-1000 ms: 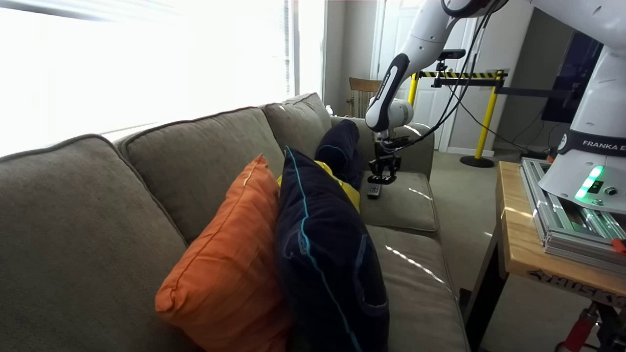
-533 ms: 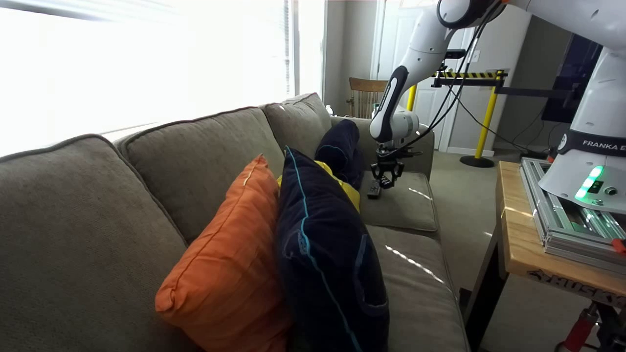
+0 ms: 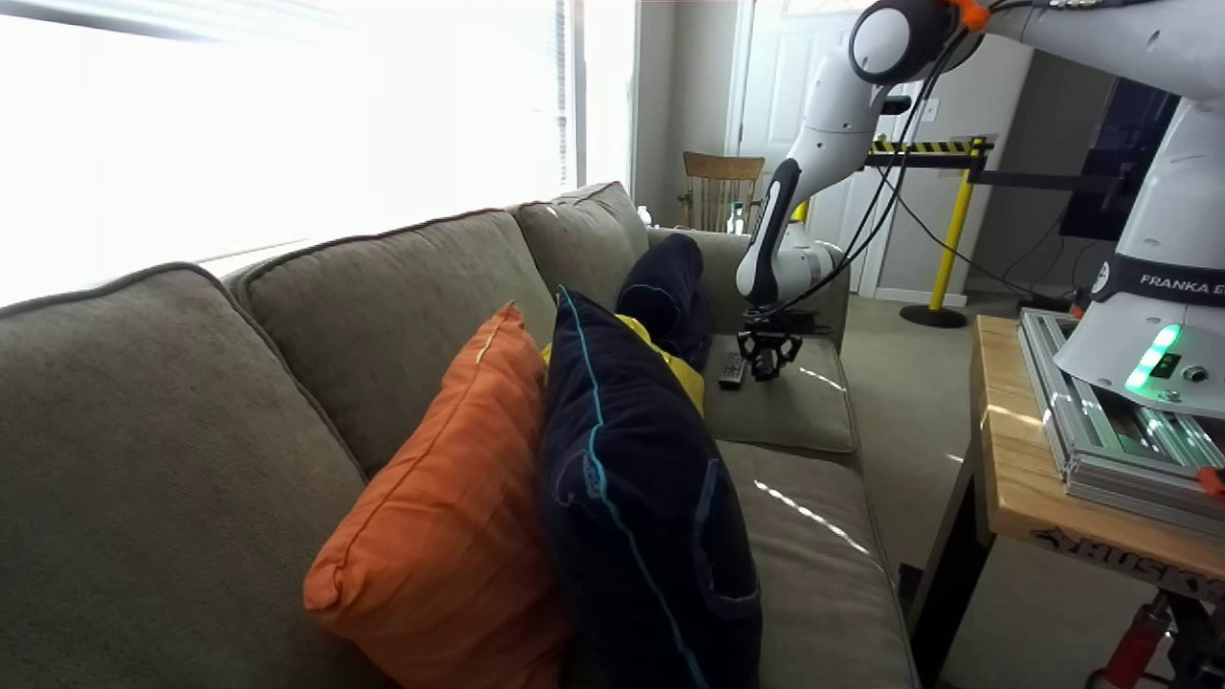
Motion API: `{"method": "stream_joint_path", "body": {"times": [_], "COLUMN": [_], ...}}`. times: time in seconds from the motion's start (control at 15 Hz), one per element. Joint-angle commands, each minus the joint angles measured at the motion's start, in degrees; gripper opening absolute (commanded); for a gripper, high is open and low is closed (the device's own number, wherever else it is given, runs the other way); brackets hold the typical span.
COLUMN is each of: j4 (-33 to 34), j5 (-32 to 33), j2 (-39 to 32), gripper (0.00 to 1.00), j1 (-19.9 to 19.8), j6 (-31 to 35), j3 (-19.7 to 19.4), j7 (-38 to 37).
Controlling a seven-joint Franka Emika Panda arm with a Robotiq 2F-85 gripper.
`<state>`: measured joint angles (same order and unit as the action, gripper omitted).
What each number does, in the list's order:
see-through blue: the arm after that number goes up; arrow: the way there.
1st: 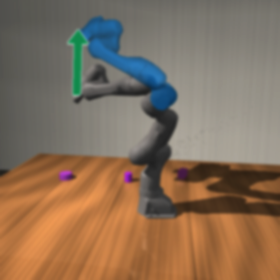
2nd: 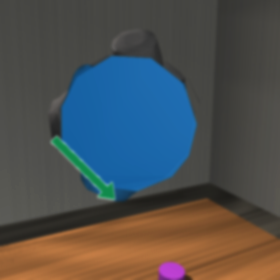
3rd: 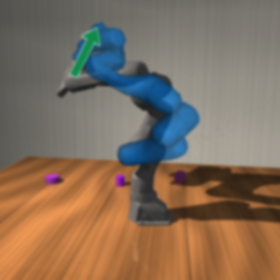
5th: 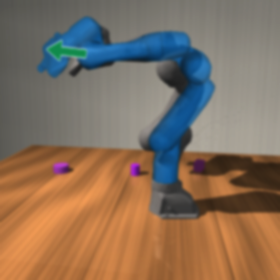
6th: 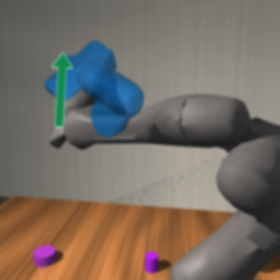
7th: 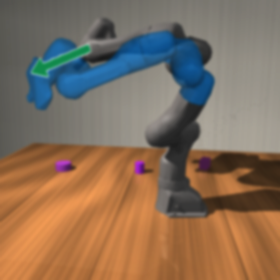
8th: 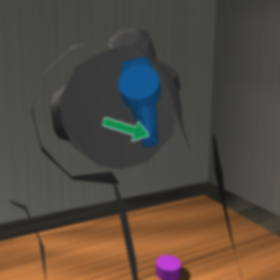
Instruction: Move the remote to the right
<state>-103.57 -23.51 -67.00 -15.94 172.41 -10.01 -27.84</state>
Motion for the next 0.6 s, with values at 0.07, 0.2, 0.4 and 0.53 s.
{"method": "stream_joint_path", "body": {"times": [0.07,0.2,0.4,0.53], "j4": [1.08,1.73,1.46,-0.28], "j5": [-1.18,-1.34,-1.19,-1.23], "j2": [-5.0,-6.75,-7.02,-5.35], "gripper": [0.27,0.77,0.91,1.0], "j1": [-0.09,0.46,0.32,0.96], "j6": [4.99,5.98,6.23,4.69], "j3": [0.26,-0.21,0.11,-0.22], "j7": [0.72,0.22,0.72,0.63]}}
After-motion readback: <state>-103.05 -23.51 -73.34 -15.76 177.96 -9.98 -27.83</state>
